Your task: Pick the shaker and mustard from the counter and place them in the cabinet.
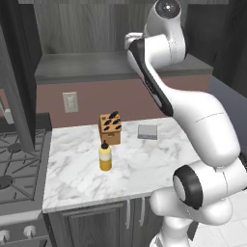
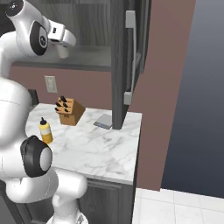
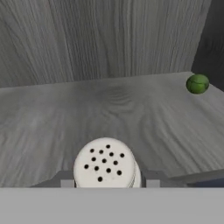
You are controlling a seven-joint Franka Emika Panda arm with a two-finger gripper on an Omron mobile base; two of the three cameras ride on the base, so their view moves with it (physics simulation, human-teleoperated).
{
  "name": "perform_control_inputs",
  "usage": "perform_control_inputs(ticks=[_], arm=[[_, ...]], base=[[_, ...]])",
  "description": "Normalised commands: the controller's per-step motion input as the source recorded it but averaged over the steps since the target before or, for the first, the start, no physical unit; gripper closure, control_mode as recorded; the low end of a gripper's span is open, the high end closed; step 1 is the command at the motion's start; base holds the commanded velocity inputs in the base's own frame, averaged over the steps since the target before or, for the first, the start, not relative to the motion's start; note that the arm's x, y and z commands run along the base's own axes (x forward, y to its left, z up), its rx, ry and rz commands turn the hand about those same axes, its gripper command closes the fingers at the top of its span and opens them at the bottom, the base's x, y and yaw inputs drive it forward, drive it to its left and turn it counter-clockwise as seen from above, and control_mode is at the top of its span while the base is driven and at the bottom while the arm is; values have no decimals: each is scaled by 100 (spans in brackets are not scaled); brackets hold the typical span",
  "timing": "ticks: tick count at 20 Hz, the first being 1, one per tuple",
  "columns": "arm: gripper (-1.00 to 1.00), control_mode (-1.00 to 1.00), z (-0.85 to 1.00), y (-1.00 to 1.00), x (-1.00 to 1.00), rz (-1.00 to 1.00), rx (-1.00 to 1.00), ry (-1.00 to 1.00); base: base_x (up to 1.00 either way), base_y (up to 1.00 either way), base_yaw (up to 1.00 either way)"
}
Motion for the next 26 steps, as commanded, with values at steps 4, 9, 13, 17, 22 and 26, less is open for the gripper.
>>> perform_control_inputs(ticks=[4,9,13,17,22,26], arm=[[100,-100,0,0,50,0,0,2],[100,-100,-1,0,35,0,0,0],[100,-100,-20,-5,6,0,-1,0],[100,-100,-16,-7,3,0,0,0],[100,-100,-12,-7,0,0,0,0],[100,-100,-14,-7,2,0,0,0]], base=[[0,0,0],[0,0,0],[0,0,0],[0,0,0],[0,0,0],[0,0,0]])
